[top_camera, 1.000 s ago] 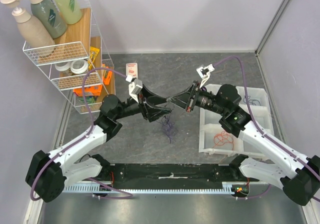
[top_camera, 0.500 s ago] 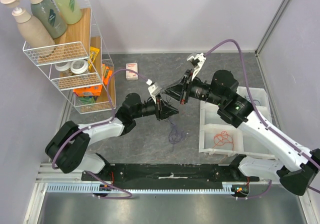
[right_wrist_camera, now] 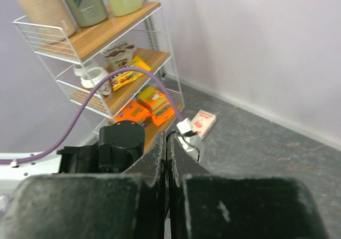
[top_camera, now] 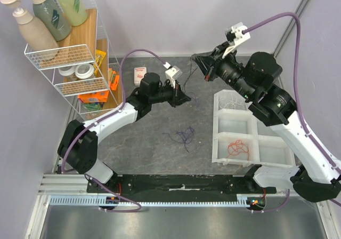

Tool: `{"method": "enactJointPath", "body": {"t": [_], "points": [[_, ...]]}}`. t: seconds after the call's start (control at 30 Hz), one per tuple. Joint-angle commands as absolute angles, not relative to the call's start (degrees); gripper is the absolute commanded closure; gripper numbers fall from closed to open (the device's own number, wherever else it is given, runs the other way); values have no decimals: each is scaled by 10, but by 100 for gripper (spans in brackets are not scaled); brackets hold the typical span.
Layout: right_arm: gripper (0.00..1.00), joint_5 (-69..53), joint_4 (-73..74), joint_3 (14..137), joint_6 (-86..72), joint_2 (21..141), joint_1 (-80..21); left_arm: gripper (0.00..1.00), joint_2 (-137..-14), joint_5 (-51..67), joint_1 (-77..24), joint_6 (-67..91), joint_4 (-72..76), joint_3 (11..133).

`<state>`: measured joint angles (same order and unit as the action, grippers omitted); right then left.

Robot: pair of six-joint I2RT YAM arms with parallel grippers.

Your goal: Untangle the cables

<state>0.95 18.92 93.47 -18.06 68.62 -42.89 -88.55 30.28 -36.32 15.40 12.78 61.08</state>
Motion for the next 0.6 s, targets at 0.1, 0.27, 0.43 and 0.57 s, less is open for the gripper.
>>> {"method": "enactJointPath", "body": {"t": [0.1, 0.27, 0.43, 0.57], "points": [[100, 116, 234, 1048, -74, 728, -429, 90, -875, 327, -304, 90, -12, 585], [100, 229, 243, 1020, -70, 694, -425, 91, -857, 338, -301, 119, -53, 556], [100, 304, 268, 1025, -51, 681, -425, 90, -847, 305, -301, 114, -97, 548], [100, 316, 269, 1060, -40, 694, -425, 90, -857, 300, -301, 120, -102, 546]]}}
